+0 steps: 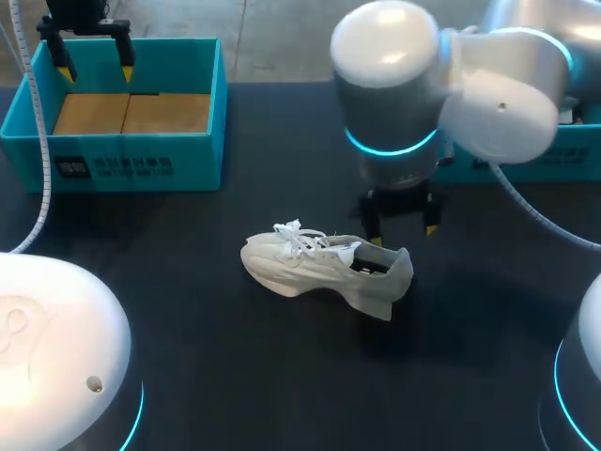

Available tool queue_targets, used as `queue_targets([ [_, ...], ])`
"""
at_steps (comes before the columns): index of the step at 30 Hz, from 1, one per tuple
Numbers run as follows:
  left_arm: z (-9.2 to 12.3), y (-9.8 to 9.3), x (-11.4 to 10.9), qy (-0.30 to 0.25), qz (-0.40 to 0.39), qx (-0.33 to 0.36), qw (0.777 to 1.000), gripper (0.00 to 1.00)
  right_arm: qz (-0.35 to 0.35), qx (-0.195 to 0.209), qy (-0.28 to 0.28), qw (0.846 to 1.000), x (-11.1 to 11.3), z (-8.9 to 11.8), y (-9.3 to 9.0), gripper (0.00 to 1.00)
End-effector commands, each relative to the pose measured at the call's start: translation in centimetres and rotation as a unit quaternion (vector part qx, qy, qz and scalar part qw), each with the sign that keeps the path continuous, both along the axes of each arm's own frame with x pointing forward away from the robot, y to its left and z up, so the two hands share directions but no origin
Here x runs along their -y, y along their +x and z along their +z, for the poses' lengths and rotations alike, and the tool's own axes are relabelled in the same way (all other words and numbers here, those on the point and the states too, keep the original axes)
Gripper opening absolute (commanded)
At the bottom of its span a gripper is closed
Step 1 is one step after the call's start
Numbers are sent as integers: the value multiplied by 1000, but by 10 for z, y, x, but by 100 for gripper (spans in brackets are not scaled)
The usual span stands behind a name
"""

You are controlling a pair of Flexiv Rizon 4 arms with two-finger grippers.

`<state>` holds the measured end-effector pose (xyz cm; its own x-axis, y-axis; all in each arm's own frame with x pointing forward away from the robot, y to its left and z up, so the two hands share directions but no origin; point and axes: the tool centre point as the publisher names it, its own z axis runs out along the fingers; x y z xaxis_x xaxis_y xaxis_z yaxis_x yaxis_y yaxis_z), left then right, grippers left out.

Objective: Take the shoe out of the shoebox, open the shoe tongue, remove and reinsert the insole, then place the shoe into the shoebox

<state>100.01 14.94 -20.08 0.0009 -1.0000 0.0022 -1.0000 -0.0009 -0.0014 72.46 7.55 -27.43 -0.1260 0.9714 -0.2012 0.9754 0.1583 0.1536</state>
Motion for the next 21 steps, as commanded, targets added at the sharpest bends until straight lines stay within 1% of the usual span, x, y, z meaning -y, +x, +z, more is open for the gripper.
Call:
queue_targets([
  [1, 0, 0, 0, 0, 0, 0, 1000, 100, 202, 5, 87, 975, 22, 12, 2, 100],
  [4, 0, 0, 0, 0, 0, 0, 1000, 100, 272, 7, 101, 957, 28, 18, 10, 100],
  [6, 0, 0, 0, 0, 0, 0, 1000, 100, 322, 13, 111, 940, 31, 23, 14, 100],
  [8, 0, 0, 0, 0, 0, 0, 1000, 100, 382, 22, 122, 916, 34, 28, 15, 100],
  [10, 0, 0, 0, 0, 0, 0, 1000, 100, 443, 27, 130, 887, 37, 31, 15, 100],
  [11, 0, 0, 0, 0, 0, 0, 1000, 100, 473, 23, 135, 870, 38, 32, 15, 100],
  [12, 0, 0, 0, 0, 0, 0, 1000, 100, 496, 21, 140, 857, 39, 34, 15, 100],
  [13, 0, 0, 0, 0, 0, 0, 1000, 100, 513, 19, 140, 847, 41, 35, 16, 100],
  [14, 0, 0, 0, 0, 0, 0, 1000, 100, 539, 18, 146, 829, 43, 36, 17, 100],
  [16, 0, 0, 0, 0, 0, 0, 1000, 100, 567, 13, 149, 810, 47, 38, 19, 100],
  [17, 0, 0, 0, 0, 0, 0, 1000, 100, 576, 11, 152, 803, 49, 39, 20, 100],
  [21, 0, 0, 0, 0, 0, 0, 1000, 100, 576, 11, 152, 803, 49, 39, 20, 100],
])
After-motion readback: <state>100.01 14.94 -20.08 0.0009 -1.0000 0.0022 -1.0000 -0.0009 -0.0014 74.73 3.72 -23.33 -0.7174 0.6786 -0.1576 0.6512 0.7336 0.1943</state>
